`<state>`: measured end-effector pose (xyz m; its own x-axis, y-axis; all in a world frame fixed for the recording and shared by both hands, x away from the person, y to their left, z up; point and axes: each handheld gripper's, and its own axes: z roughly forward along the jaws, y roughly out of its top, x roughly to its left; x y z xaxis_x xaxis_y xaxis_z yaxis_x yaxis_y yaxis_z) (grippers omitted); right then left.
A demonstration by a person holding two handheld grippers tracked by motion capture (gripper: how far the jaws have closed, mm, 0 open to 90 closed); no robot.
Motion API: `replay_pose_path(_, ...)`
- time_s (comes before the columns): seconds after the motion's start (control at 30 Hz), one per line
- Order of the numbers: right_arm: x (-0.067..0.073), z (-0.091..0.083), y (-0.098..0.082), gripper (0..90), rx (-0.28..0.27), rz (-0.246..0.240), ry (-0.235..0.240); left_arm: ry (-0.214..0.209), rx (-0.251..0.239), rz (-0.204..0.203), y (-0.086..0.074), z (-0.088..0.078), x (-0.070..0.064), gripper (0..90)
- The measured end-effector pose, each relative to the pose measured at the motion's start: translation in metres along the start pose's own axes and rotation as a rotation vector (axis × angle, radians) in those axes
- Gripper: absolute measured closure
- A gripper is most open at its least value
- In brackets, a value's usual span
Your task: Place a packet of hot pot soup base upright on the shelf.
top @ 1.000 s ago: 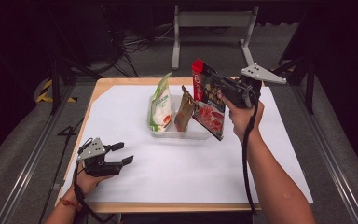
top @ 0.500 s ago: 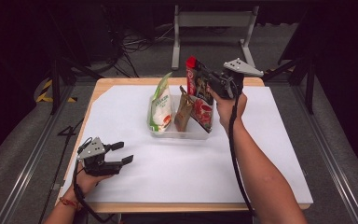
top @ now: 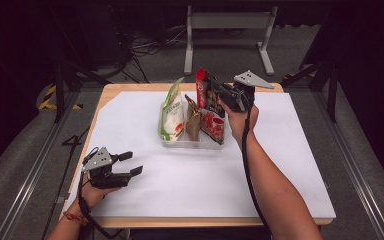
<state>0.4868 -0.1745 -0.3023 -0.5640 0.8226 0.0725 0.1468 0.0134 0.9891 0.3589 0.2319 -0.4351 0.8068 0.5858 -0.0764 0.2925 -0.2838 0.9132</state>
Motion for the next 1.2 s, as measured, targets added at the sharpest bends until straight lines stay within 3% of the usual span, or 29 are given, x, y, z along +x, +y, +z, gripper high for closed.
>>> replay_pose_path(0.57, -0.002, -0.007, -0.016, 88.4, -0.014, -0.03, 0.043, 0.0, 0.005, 0.0, 0.0, 0.0, 0.0, 32.1)
replay_pose_path(1.2, -0.008, -0.016, -0.021, 88.1, 0.002, -0.059, 0.043, 0.005, 0.018, 0.011, 0.0, 0.0, -0.001, 32.1)
